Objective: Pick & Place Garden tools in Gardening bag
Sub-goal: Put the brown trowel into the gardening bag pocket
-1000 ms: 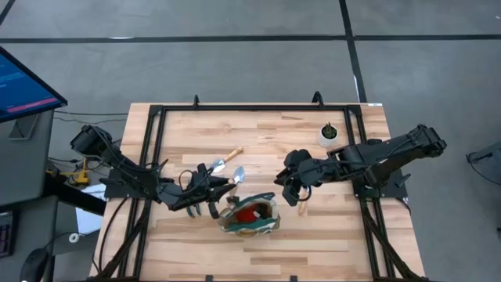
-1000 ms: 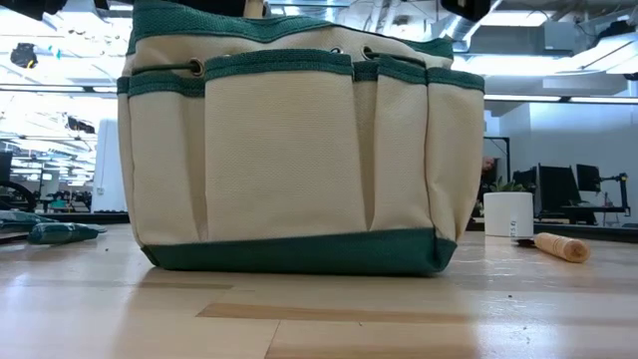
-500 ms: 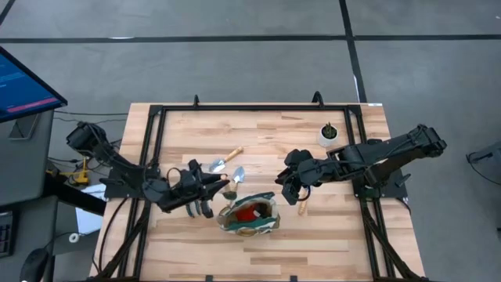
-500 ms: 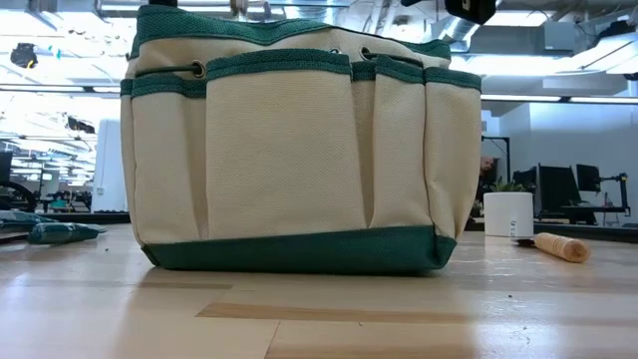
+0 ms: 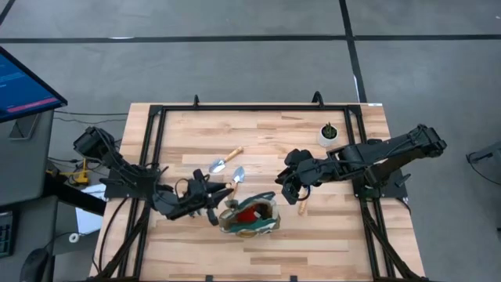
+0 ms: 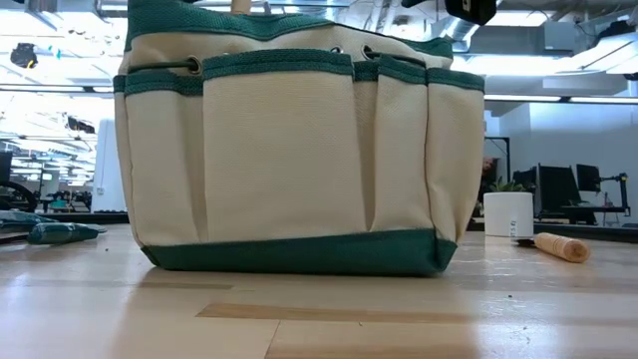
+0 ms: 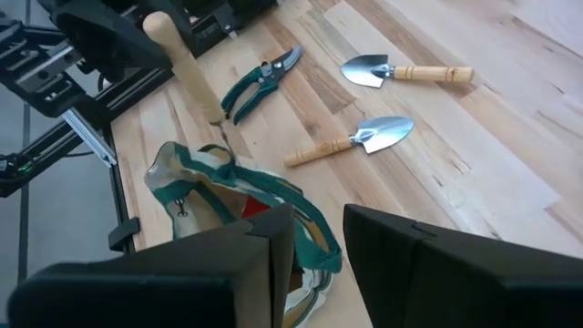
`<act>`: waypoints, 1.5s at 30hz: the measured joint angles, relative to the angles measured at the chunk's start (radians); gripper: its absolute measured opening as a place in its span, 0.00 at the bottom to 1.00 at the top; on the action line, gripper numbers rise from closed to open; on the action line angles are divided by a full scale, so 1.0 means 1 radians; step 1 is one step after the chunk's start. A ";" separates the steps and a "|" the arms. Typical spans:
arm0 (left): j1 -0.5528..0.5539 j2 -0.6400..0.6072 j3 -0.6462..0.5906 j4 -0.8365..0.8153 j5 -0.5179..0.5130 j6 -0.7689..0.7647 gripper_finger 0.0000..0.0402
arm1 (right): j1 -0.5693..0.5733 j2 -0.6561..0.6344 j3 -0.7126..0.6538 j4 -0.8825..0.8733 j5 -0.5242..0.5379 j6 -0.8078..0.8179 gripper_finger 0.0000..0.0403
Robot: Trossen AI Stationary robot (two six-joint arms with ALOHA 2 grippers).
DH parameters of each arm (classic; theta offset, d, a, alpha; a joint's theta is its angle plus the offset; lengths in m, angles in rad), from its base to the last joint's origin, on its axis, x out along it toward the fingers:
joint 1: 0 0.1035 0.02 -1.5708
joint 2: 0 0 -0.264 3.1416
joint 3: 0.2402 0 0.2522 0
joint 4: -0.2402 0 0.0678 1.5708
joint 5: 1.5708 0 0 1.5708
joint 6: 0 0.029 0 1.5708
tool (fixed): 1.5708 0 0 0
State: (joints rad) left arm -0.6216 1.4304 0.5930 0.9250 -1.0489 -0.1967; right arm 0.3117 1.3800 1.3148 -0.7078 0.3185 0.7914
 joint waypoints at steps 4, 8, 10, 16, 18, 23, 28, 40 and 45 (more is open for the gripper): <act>0.000 -0.001 0.000 0.029 0.011 -0.002 0.13 | -0.015 0.000 0.000 -0.004 0.004 0.003 0.23; 0.035 -0.006 0.000 0.036 0.131 -0.023 0.13 | -0.037 0.000 0.000 -0.018 0.015 0.054 0.23; 0.040 -0.016 0.000 0.039 0.169 -0.038 0.13 | -0.045 0.000 0.000 -0.028 0.015 0.074 0.23; 0.040 -0.015 0.000 0.065 0.175 0.002 0.13 | -0.046 0.000 0.000 -0.035 0.015 0.100 0.23; 0.040 -0.015 0.000 0.066 0.151 0.008 0.13 | -0.046 0.000 0.000 -0.037 0.015 0.100 0.23; 0.042 -0.015 0.000 0.072 0.103 0.010 0.13 | -0.046 0.000 0.000 -0.044 0.021 0.068 0.23; 0.053 0.010 0.000 0.072 0.046 -0.018 0.13 | -0.046 0.000 0.000 -0.044 0.023 0.040 0.23; 0.072 0.102 0.065 0.110 0.043 -0.025 0.13 | -0.044 0.000 0.000 -0.044 0.023 0.012 0.23; 0.071 0.154 0.102 0.107 0.043 -0.002 0.13 | -0.044 0.000 0.000 -0.044 0.023 0.009 0.23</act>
State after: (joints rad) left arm -0.5509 1.5843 0.6949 1.0325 -1.0061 -0.1988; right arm 0.2680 1.3800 1.3148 -0.7519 0.3412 0.8000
